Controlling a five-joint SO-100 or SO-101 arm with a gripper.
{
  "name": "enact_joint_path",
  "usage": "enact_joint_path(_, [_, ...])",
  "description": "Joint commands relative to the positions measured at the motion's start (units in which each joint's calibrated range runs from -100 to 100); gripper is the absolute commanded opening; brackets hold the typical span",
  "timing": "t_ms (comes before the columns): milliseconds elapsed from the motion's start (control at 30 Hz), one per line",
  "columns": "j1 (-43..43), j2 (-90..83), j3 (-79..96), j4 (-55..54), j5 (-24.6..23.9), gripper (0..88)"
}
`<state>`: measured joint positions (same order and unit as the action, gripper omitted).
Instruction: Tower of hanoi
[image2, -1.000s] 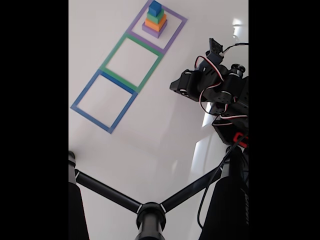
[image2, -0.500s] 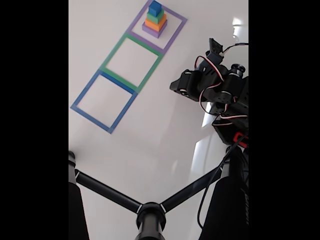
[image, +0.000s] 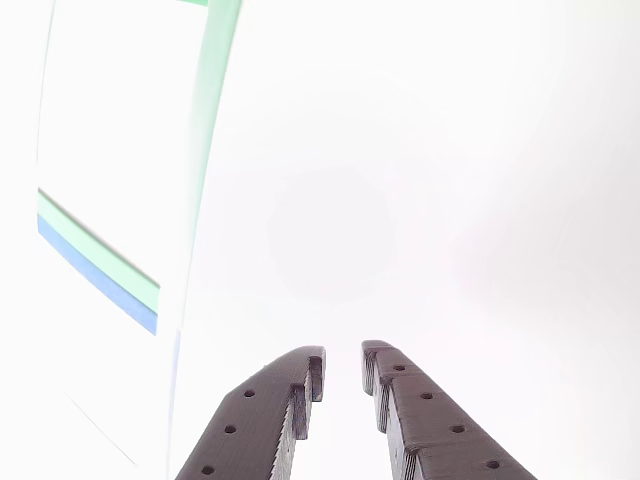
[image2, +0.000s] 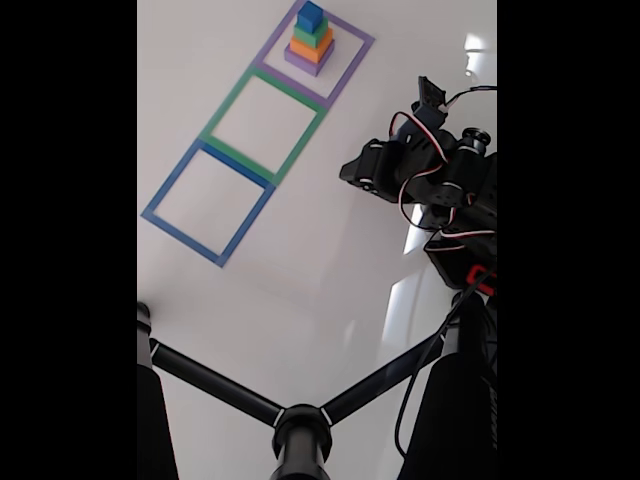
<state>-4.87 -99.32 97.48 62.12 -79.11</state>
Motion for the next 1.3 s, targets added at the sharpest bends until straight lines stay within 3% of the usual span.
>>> enact_joint_path(0, [0.17, -0.59, -0.29, -0.09, -0.43, 0.2])
enact_joint_path(267, [-0.02, -0.59, -0.29, 0.07, 0.08, 0.0])
enact_joint_path(367, [-0.21, -0.59, -0.11, -1.23, 2.78, 0.0])
enact_joint_path(600, [2.76, 4.9, -6.48, -9.81, 19.01, 0.0])
enact_joint_path(733, [2.28, 13.62, -14.75, -14.1, 23.58, 0.0])
enact_joint_path(867, [2.28, 19.59, -21.48, -17.18, 37.1, 0.0])
enact_joint_path(967, [1.8, 22.42, -22.66, -24.47, 57.05, 0.0])
enact_joint_path(1033, [2.28, 25.0, -21.48, -33.13, 64.49, 0.0])
enact_joint_path(1167, [3.53, 28.8, -17.48, -50.94, 94.58, 0.0])
enact_joint_path(1267, [4.58, 30.25, -15.84, -58.15, 99.99, 0.0])
